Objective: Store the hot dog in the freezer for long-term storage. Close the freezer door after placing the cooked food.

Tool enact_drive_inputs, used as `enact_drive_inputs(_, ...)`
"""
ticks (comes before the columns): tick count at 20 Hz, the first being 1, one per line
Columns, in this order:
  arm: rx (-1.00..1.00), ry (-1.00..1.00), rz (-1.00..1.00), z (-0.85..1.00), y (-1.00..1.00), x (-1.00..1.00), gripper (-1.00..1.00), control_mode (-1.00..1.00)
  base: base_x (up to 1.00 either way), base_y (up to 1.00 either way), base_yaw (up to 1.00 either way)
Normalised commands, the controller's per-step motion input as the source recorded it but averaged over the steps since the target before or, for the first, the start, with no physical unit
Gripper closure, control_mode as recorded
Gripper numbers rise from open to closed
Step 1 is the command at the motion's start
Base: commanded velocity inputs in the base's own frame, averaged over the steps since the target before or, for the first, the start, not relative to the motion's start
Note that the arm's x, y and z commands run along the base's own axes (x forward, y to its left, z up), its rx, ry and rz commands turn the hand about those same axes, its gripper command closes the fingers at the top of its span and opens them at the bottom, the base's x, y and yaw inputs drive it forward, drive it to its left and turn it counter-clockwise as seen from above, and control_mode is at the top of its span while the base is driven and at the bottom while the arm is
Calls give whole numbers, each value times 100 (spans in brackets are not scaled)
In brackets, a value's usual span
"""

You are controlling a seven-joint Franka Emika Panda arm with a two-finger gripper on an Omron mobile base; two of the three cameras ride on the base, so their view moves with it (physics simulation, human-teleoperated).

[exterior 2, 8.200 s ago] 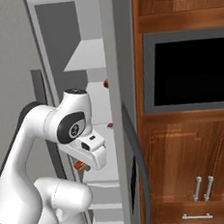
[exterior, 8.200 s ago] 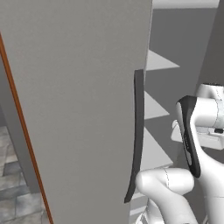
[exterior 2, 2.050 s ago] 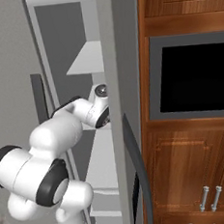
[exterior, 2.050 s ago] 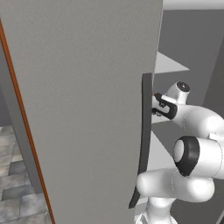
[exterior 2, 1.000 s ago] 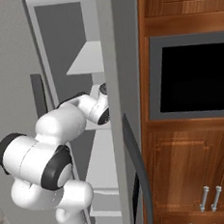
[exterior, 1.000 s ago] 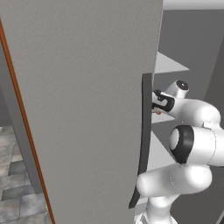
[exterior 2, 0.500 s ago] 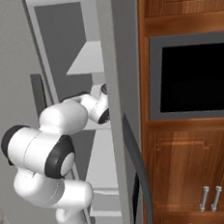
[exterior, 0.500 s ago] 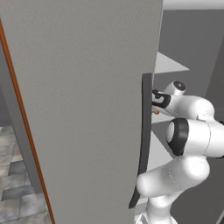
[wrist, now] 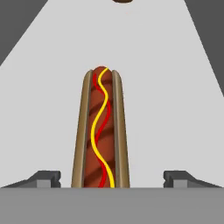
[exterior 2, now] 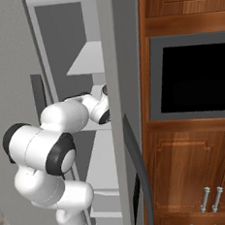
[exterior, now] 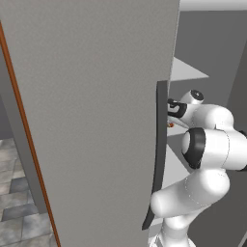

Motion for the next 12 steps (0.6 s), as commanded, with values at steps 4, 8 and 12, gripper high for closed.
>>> enact_drive_inputs(4, 0, 0, 0, 0, 0, 0, -100, -100, 0, 0, 0)
enact_drive_inputs(8, 0, 0, 0, 0, 0, 0, -100, -100, 0, 0, 0)
enact_drive_inputs(12, 0, 0, -1, 1, 2, -12, -100, -100, 0, 0, 0)
